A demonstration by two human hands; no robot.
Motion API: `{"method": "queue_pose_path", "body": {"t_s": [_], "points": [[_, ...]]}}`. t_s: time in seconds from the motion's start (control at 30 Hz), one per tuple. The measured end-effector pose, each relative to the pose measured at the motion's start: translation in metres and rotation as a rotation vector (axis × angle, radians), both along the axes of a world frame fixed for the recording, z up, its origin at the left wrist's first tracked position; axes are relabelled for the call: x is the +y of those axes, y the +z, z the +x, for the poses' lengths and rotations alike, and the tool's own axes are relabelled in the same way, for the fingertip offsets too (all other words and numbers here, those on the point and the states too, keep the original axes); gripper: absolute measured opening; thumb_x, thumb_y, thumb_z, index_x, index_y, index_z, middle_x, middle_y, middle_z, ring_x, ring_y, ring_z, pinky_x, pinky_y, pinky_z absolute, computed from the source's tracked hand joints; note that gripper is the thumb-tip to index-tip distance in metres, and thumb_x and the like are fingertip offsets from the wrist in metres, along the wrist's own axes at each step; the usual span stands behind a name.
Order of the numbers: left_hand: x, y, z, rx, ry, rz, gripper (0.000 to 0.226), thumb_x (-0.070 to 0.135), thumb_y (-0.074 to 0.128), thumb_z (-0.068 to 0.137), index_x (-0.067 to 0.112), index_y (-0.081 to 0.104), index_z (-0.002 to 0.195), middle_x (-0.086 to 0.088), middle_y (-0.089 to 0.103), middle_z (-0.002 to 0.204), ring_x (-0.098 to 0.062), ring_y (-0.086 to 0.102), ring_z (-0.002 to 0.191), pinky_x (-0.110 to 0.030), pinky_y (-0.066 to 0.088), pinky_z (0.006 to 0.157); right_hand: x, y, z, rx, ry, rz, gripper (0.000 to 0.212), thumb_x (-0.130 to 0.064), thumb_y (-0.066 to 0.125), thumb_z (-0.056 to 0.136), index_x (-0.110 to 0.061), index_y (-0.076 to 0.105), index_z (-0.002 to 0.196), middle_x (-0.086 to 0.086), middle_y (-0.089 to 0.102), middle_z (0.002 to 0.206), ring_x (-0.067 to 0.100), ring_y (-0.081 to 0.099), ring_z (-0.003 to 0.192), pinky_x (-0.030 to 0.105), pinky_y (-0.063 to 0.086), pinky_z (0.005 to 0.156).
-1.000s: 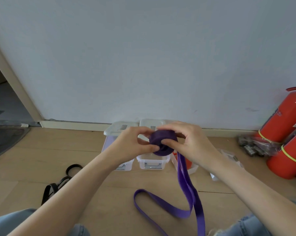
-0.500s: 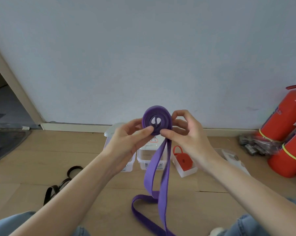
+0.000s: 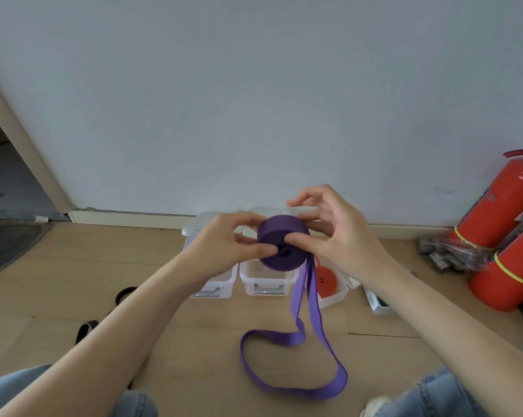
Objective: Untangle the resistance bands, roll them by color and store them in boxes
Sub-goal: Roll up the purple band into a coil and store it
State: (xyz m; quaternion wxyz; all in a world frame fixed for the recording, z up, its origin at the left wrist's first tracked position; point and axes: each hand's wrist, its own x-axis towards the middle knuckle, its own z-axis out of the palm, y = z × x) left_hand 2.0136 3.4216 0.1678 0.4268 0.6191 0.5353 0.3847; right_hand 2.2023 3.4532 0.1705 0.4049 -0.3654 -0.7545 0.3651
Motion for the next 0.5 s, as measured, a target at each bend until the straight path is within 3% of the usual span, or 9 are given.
{"method": "queue_pose_path", "body": {"t_s": [0.07,0.13,0.2,0.33,0.43,0.5], "points": [[0.001,0.004,-0.004,-0.116,0.05,0.007,0.032,0.013,0.075,0.074,0.022,0.066,0.104,0.004,0.068,0.102,-0.009,0.069,0.084,-0.016,0.052,0.076,0.004,0.004,0.001,0.107,-0.01,-0.102,0.036,-0.013,0.078,0.07,-0.02,0.053,0.094,-0.004,0.065,0.105,0.008,0.067,0.09,0.021,0.054,0.076],[0.002,0.009,-0.01,-0.181,0.094,0.028,0.032,0.014,0.074,0.075,0.02,0.066,0.106,0.001,0.068,0.105,-0.01,0.07,0.085,-0.016,0.053,0.076,0.008,0.007,0.0,0.094,-0.02,-0.137,0.032,-0.015,0.079,0.068,-0.017,0.055,0.089,-0.004,0.068,0.092,0.004,0.067,0.083,0.016,0.051,0.071],[0.003,0.011,-0.013,-0.215,0.116,0.045,0.034,0.014,0.073,0.075,0.019,0.066,0.108,0.0,0.069,0.105,-0.01,0.07,0.085,-0.013,0.052,0.072,0.01,0.008,-0.002,0.059,-0.037,-0.11,0.027,-0.014,0.079,0.069,-0.015,0.057,0.085,-0.005,0.066,0.085,0.002,0.065,0.078,0.013,0.05,0.072],[0.002,0.003,-0.007,-0.279,0.144,0.006,0.032,0.012,0.074,0.075,0.017,0.067,0.105,-0.004,0.069,0.106,-0.014,0.07,0.084,-0.015,0.053,0.07,0.008,0.004,-0.003,0.125,-0.041,-0.139,0.021,-0.012,0.075,0.075,-0.009,0.061,0.09,0.001,0.069,0.088,0.008,0.066,0.081,0.016,0.052,0.075],[0.002,-0.004,-0.002,-0.093,0.067,-0.016,0.032,0.017,0.076,0.074,0.024,0.064,0.103,0.003,0.068,0.105,-0.011,0.069,0.087,-0.023,0.054,0.08,0.007,0.004,0.001,0.121,-0.022,-0.176,0.018,-0.009,0.072,0.078,-0.015,0.06,0.09,0.002,0.069,0.094,0.013,0.068,0.083,0.022,0.055,0.076],[0.004,-0.004,0.001,0.047,-0.029,0.002,0.034,0.017,0.076,0.074,0.025,0.062,0.103,0.003,0.069,0.1,-0.009,0.068,0.088,-0.023,0.055,0.08,0.007,0.004,0.003,-0.104,0.009,-0.062,0.02,-0.01,0.071,0.08,-0.022,0.057,0.088,-0.004,0.067,0.093,0.011,0.067,0.084,0.023,0.055,0.078]]}}
